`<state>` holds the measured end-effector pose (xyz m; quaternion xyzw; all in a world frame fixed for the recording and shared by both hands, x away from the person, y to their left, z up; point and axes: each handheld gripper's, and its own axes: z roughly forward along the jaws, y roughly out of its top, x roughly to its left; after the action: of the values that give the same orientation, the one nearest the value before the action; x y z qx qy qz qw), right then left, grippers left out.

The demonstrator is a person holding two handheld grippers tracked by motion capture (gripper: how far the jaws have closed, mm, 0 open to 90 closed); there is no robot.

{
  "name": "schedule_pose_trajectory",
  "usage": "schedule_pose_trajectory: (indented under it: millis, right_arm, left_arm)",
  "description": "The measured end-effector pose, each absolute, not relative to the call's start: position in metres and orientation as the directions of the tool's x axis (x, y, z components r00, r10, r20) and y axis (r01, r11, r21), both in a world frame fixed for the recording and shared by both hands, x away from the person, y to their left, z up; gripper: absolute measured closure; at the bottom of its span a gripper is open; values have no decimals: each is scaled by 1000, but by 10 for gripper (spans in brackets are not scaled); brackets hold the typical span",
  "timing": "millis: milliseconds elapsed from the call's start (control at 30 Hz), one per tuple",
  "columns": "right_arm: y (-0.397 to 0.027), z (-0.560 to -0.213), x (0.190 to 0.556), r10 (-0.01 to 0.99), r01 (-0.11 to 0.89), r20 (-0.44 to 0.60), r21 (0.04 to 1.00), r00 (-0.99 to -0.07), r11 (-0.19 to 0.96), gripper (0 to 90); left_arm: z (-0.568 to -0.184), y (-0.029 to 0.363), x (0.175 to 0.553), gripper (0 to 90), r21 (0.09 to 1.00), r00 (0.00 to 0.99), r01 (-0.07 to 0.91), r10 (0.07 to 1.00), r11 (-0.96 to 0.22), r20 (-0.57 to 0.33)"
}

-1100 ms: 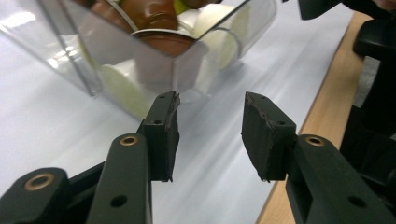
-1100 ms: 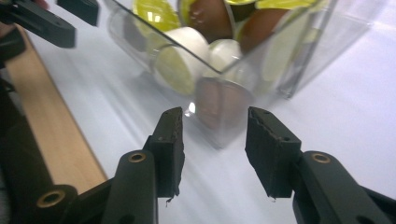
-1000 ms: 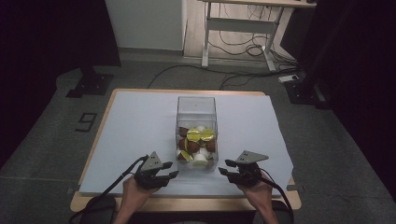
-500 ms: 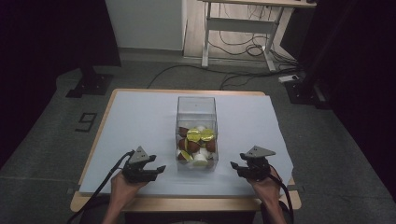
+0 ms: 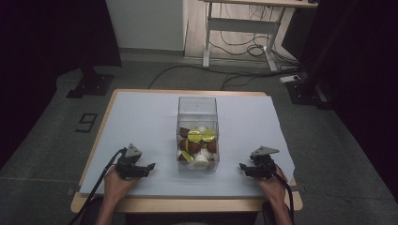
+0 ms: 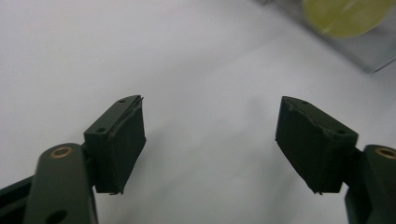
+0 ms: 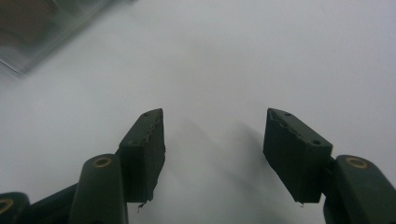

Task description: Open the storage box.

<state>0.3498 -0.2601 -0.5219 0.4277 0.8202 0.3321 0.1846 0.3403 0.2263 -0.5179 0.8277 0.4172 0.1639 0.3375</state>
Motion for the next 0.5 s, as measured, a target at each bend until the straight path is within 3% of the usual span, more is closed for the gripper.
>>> schedule_pose_trajectory:
  millis: [267,300,500]
  right_arm:
    - [-269,-530,351,823,562,8,735,-567,380,318]
    - [-270,-533,349,813,543,15,751,-582,374,265]
    - [-269,-534,348,811,536,8,754,-586,380,249]
  left_arm:
    - [-525,229,342,177,687,577,595,817,-418,-2]
    - [-525,229,343,167,688,576,595,818,-416,-3]
    - [-526,229,343,159,688,576,595,817,-416,-5]
